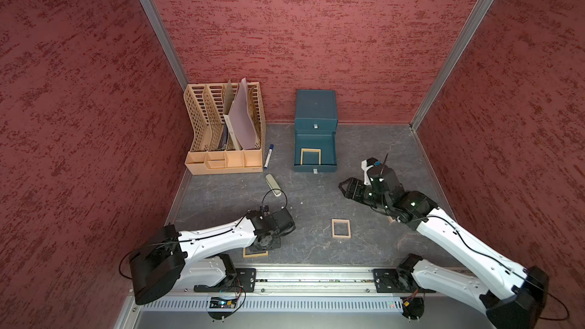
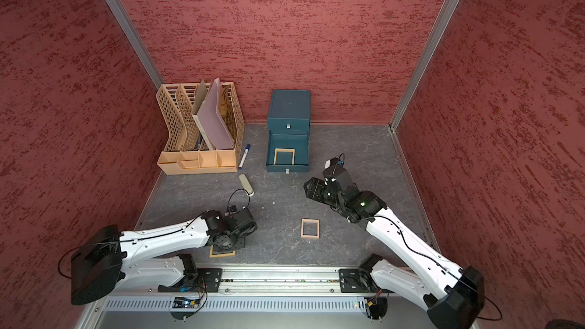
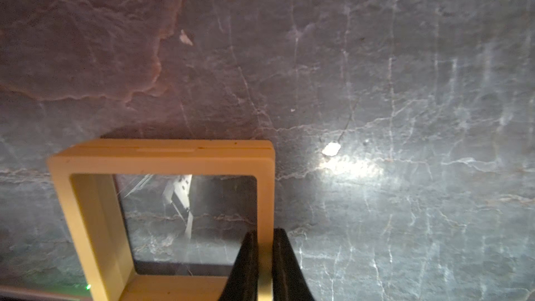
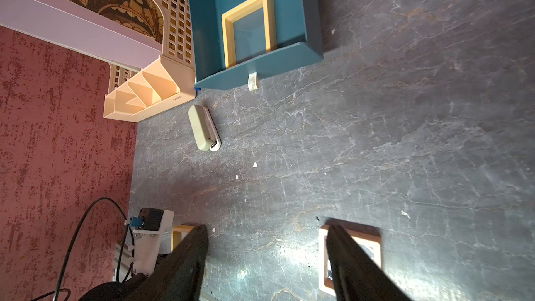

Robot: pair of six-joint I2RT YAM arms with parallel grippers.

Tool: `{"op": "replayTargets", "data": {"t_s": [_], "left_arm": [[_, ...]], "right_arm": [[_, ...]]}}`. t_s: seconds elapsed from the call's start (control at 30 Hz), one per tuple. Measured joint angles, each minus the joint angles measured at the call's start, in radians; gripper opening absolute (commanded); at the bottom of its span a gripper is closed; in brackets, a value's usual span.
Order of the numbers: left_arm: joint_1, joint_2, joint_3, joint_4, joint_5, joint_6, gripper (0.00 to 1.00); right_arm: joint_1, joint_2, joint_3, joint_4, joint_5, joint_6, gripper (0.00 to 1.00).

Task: Place the brooch boxes into the drawer by color
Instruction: Pick up the brooch box from the center of the board, then place the brooch box in the drawer.

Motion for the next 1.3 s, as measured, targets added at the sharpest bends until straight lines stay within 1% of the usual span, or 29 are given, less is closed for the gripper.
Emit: {"op": "replayTargets", "data": {"t_s": [0.2,0.27,0.33,0.43,0.6,0.97,1.3], "left_arm": [[-0.014,0.017,0.02,-0.011,-0.011,0.002,0.02],[-0.014,0.018,0.048,-0.027,-0.01,0.003,0.0],[-0.01,0.021,0.097,-0.043,-0.008,0.016,0.0],[0.02,0.049,0.209,-0.052,0.003,0.049,0.0],[0.08,0.148,0.413,-0.056,0.027,0.124,0.0],[0.209,0.362,0.779,-0.064,0.077,0.294,0.0],[0.27,0.597,1.143,-0.091,0.094,0.436,0.0]], "right_arm": [[0.0,0.0,0.0,0.0,0.0,0.0,0.7],[0.0,0.0,0.0,0.0,0.0,0.0,0.7],[0.0,-0.001,0.0,-0.001,0.0,0.0,0.7],[0.0,-0.001,0.0,-0.002,0.001,0.0,0.7],[0.0,-0.005,0.0,-0.009,0.012,-0.005,0.71],[-0.035,-0.029,0.0,-0.033,0.018,-0.015,0.71],[-0.052,-0.055,-0.002,-0.032,0.015,-0.01,0.71]]}}
